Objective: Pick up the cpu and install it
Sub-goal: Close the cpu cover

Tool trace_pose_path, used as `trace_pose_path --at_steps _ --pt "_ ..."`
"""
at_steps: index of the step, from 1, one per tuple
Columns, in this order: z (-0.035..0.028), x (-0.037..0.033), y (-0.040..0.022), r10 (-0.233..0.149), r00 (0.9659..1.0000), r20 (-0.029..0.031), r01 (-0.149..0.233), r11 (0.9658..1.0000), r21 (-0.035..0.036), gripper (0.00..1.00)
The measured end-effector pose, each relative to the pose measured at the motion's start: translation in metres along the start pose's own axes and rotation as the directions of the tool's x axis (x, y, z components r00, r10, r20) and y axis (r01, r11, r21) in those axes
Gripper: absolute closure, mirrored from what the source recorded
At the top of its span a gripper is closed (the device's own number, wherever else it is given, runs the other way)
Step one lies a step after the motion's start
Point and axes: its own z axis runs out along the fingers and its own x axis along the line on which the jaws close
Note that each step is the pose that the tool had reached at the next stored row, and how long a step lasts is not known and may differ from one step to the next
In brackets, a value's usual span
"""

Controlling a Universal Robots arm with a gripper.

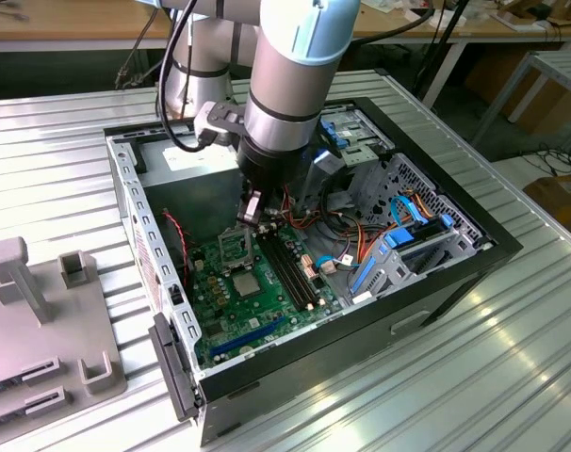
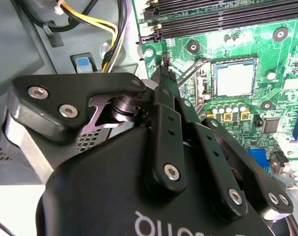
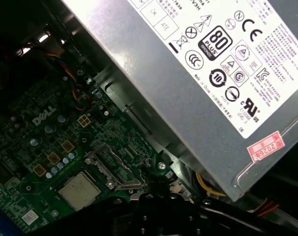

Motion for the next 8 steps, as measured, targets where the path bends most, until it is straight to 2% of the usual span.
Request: trace_pose_path --at_steps 8 --pt "-0.0013 -0.0002 0.0000 -0.055 0.9985 -0.0027 0.054 0.9985 -0.0041 0.89"
